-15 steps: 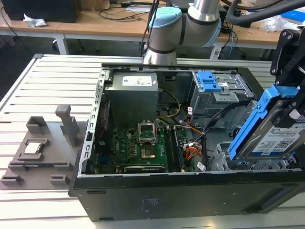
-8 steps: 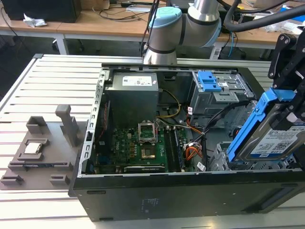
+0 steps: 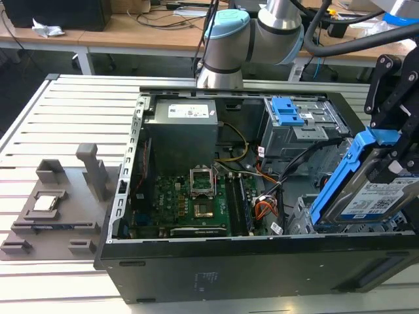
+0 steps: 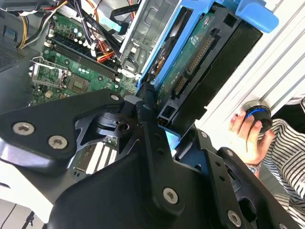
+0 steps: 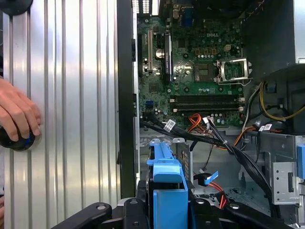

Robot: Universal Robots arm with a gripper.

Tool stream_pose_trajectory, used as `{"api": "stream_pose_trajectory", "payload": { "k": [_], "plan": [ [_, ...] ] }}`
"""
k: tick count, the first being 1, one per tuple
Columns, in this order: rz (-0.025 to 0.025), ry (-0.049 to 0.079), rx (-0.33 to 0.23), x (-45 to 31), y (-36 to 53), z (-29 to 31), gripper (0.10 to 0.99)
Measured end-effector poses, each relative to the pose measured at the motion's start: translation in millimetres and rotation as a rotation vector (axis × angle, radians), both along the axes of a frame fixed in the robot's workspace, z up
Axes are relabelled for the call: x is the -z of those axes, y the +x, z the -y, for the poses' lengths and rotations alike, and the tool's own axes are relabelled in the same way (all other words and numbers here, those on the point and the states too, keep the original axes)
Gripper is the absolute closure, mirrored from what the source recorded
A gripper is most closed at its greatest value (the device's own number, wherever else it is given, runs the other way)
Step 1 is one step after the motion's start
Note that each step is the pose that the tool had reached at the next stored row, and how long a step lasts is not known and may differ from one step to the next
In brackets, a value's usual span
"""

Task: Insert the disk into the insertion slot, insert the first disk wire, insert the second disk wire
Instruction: 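Insert the disk into the insertion slot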

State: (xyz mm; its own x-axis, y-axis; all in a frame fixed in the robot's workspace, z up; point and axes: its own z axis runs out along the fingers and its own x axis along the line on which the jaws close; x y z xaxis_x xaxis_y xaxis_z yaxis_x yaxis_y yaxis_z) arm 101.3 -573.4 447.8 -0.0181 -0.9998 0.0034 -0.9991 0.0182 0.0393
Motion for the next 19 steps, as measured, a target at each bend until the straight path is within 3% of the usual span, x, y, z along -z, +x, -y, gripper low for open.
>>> {"api": "stream_pose_trajectory", "payload": {
  "k": [7,13,17,19],
  "plan": [
    [0.0002,0.003,0.000,-2.1,0.0,-3.9,0.722],
    [0.0002,0.040,0.000,-2.0,0.0,-5.0,0.722],
    [0.0001,0.040,0.000,1.0,0.1,-6.3,0.722],
    [0.0001,0.040,-0.001,2.0,1.2,-10.1,0.722]
  ]
}}
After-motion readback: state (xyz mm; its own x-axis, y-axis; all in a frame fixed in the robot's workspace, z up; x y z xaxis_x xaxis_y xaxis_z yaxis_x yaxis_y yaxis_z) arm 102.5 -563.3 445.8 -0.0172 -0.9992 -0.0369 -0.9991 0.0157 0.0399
